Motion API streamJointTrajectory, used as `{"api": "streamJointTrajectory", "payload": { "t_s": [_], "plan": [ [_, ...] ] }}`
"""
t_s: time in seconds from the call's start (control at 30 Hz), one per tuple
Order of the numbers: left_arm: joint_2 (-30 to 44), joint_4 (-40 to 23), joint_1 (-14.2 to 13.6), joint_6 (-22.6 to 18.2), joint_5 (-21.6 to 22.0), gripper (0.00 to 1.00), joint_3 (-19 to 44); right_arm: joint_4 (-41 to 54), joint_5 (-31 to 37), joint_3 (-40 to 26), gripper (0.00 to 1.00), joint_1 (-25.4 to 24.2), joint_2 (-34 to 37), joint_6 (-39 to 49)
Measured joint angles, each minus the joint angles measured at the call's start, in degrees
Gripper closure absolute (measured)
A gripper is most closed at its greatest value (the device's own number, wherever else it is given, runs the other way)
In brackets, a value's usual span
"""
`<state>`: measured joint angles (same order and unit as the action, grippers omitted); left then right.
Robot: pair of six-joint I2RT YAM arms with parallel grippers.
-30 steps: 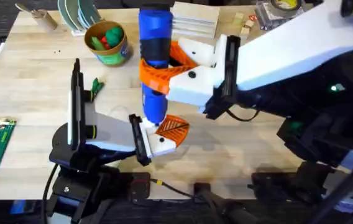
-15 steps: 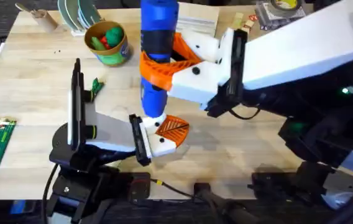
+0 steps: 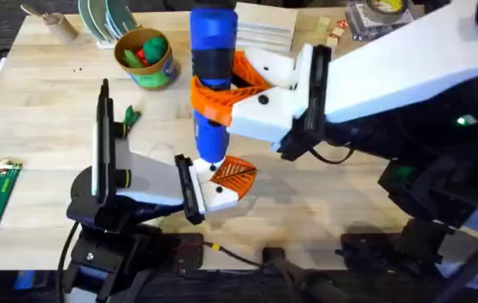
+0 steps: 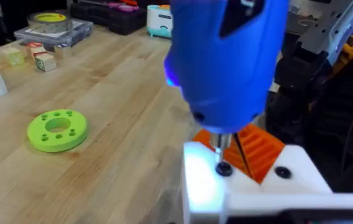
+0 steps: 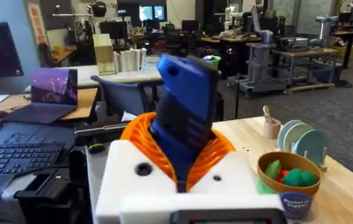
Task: Pick up the gripper from the table and insert it into the empty holder that is missing its gripper. Then pick up a screw, insert it into the mounting hole, and use the screwdriver to tighten it. Finally, clean up the table by picking up the vegetable and placing it into the bucket.
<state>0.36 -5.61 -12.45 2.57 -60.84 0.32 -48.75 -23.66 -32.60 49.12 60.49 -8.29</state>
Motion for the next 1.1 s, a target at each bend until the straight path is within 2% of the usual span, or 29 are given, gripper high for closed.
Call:
{"api": "streamJointTrajectory", "payload": {
  "t_s": [0.87, 1.1],
  "plan": [
    [0.0, -0.2, 0.0, 0.1, -0.9, 0.986, 0.0, 3.5, 0.6, 0.0, 0.948, -0.1, 0.0, -1.6],
    [0.0, -0.2, 0.0, 0.0, -0.9, 0.986, 0.0, 1.2, 0.2, 0.0, 0.95, -0.1, 0.0, -1.6]
  ]
}}
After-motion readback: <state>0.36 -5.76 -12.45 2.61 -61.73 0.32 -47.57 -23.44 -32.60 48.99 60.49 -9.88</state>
